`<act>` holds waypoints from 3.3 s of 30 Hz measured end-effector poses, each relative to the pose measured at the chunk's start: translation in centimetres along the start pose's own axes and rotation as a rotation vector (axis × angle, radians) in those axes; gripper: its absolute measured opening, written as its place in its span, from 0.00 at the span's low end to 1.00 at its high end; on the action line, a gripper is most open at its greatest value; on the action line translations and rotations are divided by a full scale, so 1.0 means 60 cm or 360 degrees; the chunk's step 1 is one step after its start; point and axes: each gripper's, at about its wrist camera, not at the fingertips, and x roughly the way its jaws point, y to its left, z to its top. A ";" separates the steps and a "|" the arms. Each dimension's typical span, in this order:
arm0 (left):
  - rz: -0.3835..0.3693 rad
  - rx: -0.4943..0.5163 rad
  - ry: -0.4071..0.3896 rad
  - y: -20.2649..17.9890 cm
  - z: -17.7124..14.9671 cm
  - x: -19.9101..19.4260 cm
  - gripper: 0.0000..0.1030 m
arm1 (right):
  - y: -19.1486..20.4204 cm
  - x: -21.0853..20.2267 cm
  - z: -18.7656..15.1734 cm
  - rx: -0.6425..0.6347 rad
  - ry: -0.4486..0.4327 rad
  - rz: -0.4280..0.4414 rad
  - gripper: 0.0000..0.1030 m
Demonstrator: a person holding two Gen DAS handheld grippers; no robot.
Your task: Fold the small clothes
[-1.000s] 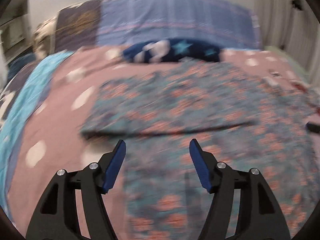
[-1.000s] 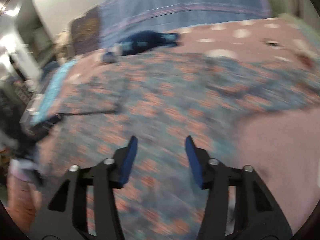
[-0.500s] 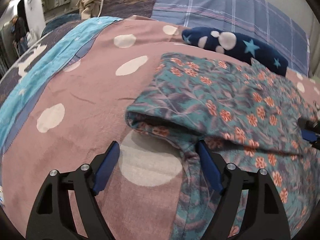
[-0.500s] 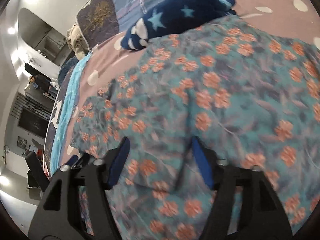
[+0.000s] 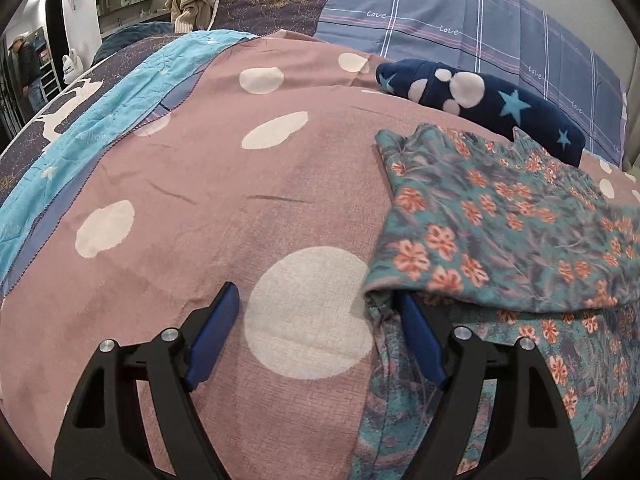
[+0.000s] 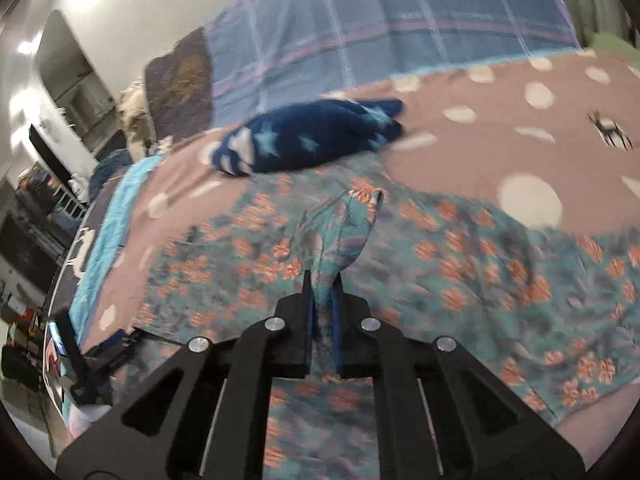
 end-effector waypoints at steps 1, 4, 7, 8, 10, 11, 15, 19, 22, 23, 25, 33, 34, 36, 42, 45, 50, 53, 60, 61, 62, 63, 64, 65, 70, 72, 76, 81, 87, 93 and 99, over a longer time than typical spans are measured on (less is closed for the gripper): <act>0.0001 0.0000 0.0000 0.000 0.000 0.000 0.78 | -0.009 0.003 -0.006 0.0009 0.0011 -0.0017 0.07; 0.0007 0.0005 -0.0005 -0.001 0.000 -0.002 0.78 | -0.035 0.012 -0.022 0.0065 0.0039 -0.0043 0.07; 0.0014 0.0012 -0.0007 -0.003 -0.001 -0.002 0.78 | -0.039 0.004 -0.029 0.0063 0.0031 -0.0039 0.07; 0.0013 0.0013 -0.0007 -0.003 0.000 -0.002 0.78 | -0.039 0.001 -0.031 0.0048 0.0029 -0.0045 0.07; 0.0006 0.0010 -0.0010 -0.002 -0.001 -0.004 0.77 | -0.041 -0.005 -0.034 0.0023 0.0026 -0.0075 0.10; -0.0008 0.0009 -0.0013 -0.002 -0.001 -0.006 0.75 | -0.042 -0.005 -0.034 0.0015 0.0027 -0.0097 0.11; -0.0195 0.0026 -0.0002 0.003 -0.010 -0.033 0.52 | -0.054 -0.014 -0.034 0.0028 0.0015 -0.0204 0.28; -0.0472 -0.0023 0.0033 0.019 -0.011 -0.053 0.47 | -0.006 -0.036 -0.003 -0.0109 -0.0108 -0.0274 0.28; -0.0557 -0.0068 -0.0015 0.029 0.010 -0.059 0.47 | 0.082 -0.018 0.024 -0.0291 -0.0071 -0.0145 0.29; -0.0559 -0.0066 -0.0023 0.028 0.019 -0.055 0.47 | 0.118 -0.006 0.031 -0.0358 -0.0041 -0.0084 0.30; -0.0579 -0.0075 -0.0004 0.027 0.036 -0.032 0.47 | 0.201 0.028 0.041 -0.0520 0.0027 0.0032 0.30; -0.0689 -0.0092 0.0071 0.016 0.025 0.024 0.21 | 0.468 0.193 0.022 -0.1010 0.0298 0.0172 0.33; -0.0696 -0.0081 0.0068 0.015 0.024 0.023 0.20 | 0.497 0.221 0.016 -0.1079 0.0325 0.0141 0.34; -0.0702 -0.0071 0.0057 0.013 0.020 0.024 0.19 | 0.534 0.270 0.004 -0.1180 0.0398 0.0070 0.41; -0.0667 0.0000 0.0030 0.003 0.018 0.017 0.11 | 0.547 0.360 -0.012 -0.1143 0.0462 -0.0036 0.02; -0.0574 0.0071 0.0000 -0.002 0.011 0.003 0.10 | 0.538 0.356 0.020 -0.0898 0.0325 0.0189 0.00; -0.0537 0.0078 -0.0003 0.005 0.007 -0.002 0.14 | 0.513 0.334 0.036 -0.0818 0.0312 0.0238 0.05; -0.0559 0.0045 0.0012 0.013 0.007 0.003 0.19 | 0.460 0.247 0.032 -0.0848 0.0215 0.0263 0.11; -0.0618 0.0004 0.0021 0.022 0.007 0.005 0.21 | 0.199 0.059 -0.046 -0.0592 0.0203 0.0176 0.21; -0.0615 -0.0013 0.0020 0.025 0.009 0.003 0.22 | 0.150 0.037 -0.061 -0.0521 0.0201 0.0137 0.21; -0.0604 -0.0020 0.0013 0.026 0.011 0.001 0.22 | 0.108 0.021 -0.072 -0.0458 0.0194 0.0081 0.21; -0.0577 -0.0026 -0.0020 0.026 0.015 -0.014 0.19 | 0.073 0.015 -0.080 -0.0390 0.0192 0.0039 0.21; -0.0551 -0.0018 -0.0072 0.025 0.023 -0.031 0.18 | 0.039 0.016 -0.088 -0.0301 0.0211 0.0001 0.21; -0.0550 -0.0001 -0.0114 0.021 0.030 -0.045 0.17 | 0.007 0.024 -0.098 -0.0213 0.0257 -0.0046 0.21; -0.0627 0.0333 -0.0226 -0.081 0.060 -0.112 0.16 | -0.042 0.034 -0.122 -0.0054 0.0161 0.0142 0.15; -0.0653 0.0417 -0.0144 -0.134 0.055 -0.088 0.17 | -0.032 0.036 -0.125 -0.0105 0.0141 0.0110 0.15; -0.0514 0.0445 0.0041 -0.186 0.017 0.019 0.18 | -0.046 0.031 -0.129 -0.0058 0.0113 0.0180 0.15; -0.0534 0.0433 0.0044 -0.180 0.021 0.012 0.18 | -0.091 -0.017 -0.121 0.0089 0.0040 0.0185 0.09; -0.0625 0.0518 -0.0018 -0.214 0.026 -0.053 0.23 | -0.119 -0.037 -0.109 0.0141 -0.0018 0.0130 0.11; -0.0637 0.0832 -0.0005 -0.337 -0.025 -0.074 0.46 | -0.090 -0.006 -0.127 0.0064 0.0050 0.0124 0.08; -0.0652 0.0778 0.0007 -0.331 -0.048 -0.039 0.52 | -0.191 -0.146 -0.128 0.0218 -0.0245 0.0038 0.12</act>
